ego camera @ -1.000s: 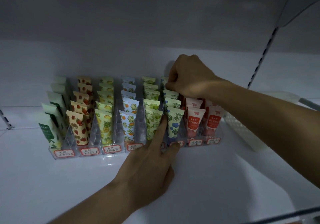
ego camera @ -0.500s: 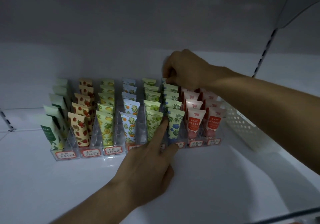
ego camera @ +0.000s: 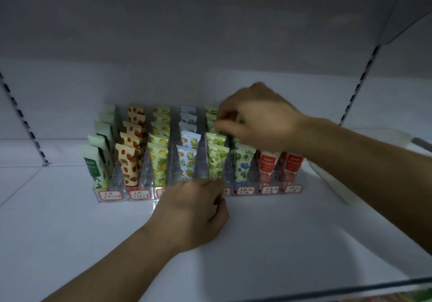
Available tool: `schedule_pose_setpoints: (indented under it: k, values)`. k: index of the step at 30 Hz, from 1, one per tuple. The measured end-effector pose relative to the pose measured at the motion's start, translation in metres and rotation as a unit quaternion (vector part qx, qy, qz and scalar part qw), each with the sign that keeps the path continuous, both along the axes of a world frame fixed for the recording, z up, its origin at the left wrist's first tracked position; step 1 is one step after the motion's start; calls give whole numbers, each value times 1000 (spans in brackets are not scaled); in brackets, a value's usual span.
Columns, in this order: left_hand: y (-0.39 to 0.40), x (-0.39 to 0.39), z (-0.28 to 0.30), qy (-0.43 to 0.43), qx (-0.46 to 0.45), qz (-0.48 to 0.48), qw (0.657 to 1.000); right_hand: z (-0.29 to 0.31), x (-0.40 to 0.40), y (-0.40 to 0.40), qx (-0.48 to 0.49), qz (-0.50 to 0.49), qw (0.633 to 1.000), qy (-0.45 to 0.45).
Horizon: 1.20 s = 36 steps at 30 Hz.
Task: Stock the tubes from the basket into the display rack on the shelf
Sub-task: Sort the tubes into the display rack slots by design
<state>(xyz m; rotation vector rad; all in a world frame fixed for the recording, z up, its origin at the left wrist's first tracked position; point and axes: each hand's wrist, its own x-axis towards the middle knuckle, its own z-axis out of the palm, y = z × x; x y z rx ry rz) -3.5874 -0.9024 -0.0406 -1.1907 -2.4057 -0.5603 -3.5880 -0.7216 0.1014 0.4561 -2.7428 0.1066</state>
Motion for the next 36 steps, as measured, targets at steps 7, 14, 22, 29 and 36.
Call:
schedule_pose_setpoints:
  k: [7, 14, 22, 29, 36]
  values:
    - [-3, -7, -5, -36, -48, 15, 998, -24, -1, -17, 26, -35, 996, -72]
    - [-1, -10, -10, -63, -41, 14, 997, -25, 0, -17, 0, 0, 998, -67]
    - [-1, -16, -10, -83, -48, -9, 995, -4, 1, -11, -22, -3, 999, -28]
    - [-2, -18, -11, -93, -33, -32, 995, -6, -15, -20, 45, -45, 993, -97]
    - [-3, -21, -13, -102, -24, -41, 994, -3, -23, -17, 82, -3, 988, -133]
